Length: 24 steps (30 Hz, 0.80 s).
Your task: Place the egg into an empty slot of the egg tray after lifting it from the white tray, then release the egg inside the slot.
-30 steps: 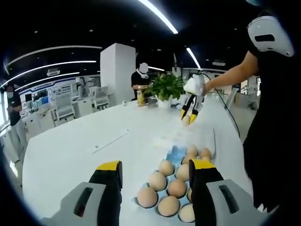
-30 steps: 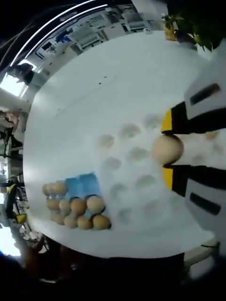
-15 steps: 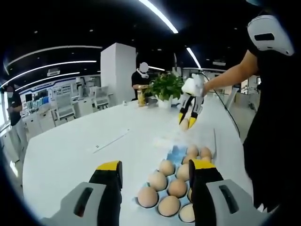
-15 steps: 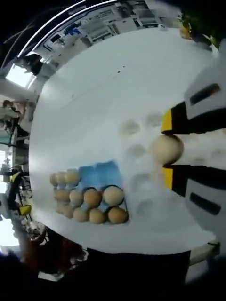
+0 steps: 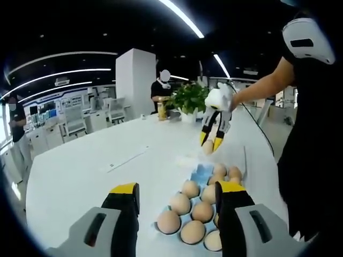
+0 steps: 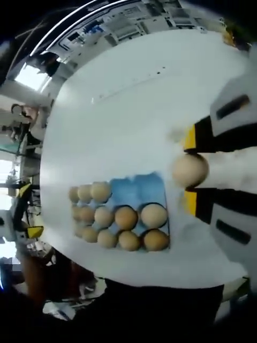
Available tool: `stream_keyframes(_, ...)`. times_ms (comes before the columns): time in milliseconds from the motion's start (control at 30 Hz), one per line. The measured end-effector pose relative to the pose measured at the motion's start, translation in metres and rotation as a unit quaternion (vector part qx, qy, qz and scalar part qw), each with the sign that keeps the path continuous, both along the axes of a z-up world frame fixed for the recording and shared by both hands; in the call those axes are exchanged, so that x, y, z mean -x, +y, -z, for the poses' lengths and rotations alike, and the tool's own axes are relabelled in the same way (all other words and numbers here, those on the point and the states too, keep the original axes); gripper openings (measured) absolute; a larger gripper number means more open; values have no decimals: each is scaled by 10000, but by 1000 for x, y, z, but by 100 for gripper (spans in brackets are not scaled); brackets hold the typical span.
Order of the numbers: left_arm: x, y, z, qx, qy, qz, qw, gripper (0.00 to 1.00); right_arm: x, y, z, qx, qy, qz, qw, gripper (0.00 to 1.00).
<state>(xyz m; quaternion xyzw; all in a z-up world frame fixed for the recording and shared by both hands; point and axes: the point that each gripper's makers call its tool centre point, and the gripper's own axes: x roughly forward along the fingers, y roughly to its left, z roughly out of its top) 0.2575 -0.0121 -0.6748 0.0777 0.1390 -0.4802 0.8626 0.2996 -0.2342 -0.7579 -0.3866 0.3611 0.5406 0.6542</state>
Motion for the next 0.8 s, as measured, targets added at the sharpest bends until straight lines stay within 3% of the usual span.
stream_keyframes(800,2,1,1,6,10,-21,10000,59,14,57,-1,-287,51,-564,9980,24)
